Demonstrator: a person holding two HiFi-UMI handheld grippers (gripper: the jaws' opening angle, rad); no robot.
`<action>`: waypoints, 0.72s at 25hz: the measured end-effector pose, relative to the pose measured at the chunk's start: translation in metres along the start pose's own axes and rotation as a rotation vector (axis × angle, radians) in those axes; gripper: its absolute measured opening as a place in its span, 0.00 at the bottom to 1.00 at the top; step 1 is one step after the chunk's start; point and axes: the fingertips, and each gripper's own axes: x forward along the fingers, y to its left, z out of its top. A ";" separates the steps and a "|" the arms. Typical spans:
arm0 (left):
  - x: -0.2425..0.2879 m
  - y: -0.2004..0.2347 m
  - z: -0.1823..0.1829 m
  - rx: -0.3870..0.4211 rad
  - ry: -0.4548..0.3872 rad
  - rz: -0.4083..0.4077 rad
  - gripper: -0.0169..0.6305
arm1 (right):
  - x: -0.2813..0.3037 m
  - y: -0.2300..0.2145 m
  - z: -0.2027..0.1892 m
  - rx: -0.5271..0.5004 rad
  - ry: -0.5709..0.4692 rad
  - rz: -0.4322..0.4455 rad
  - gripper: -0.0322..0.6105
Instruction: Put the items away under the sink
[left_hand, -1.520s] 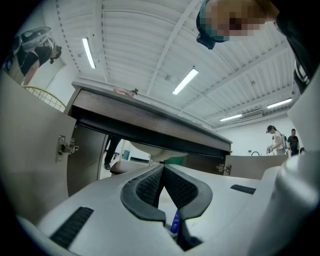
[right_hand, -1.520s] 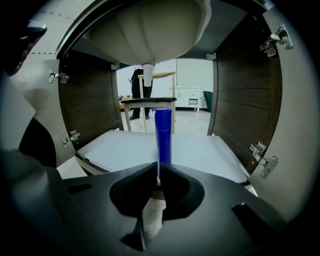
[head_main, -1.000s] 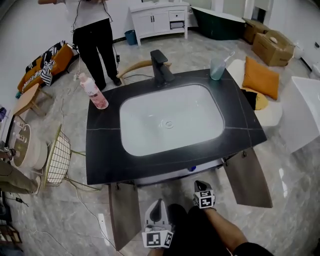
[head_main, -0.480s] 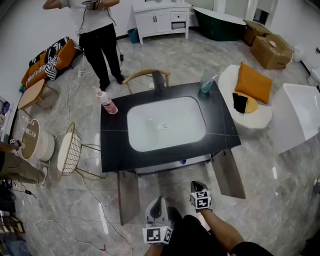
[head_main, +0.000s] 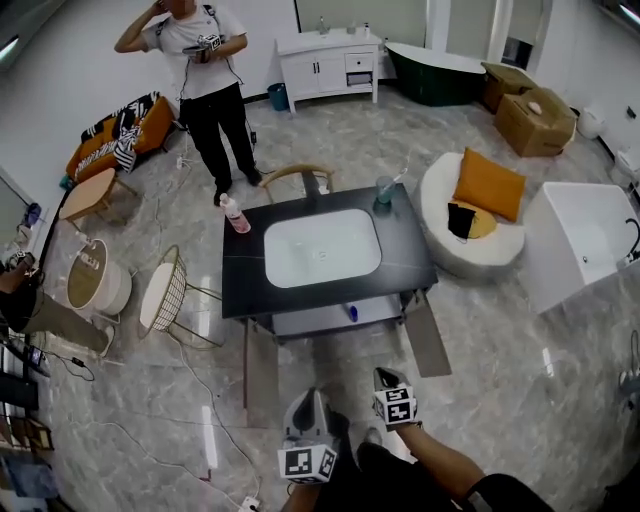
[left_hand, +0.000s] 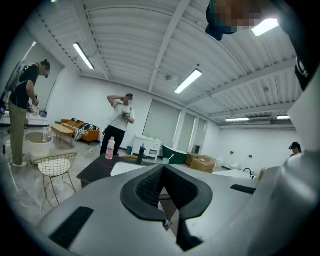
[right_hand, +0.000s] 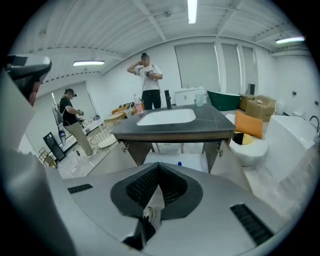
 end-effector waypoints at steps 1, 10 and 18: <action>-0.009 -0.005 0.007 0.002 -0.007 0.007 0.05 | -0.015 0.004 0.007 -0.003 -0.015 0.010 0.07; -0.064 -0.046 0.034 0.015 -0.054 -0.017 0.05 | -0.144 0.044 0.058 -0.023 -0.240 0.091 0.07; -0.093 -0.055 0.046 0.047 -0.102 -0.075 0.05 | -0.217 0.083 0.073 -0.067 -0.368 0.101 0.07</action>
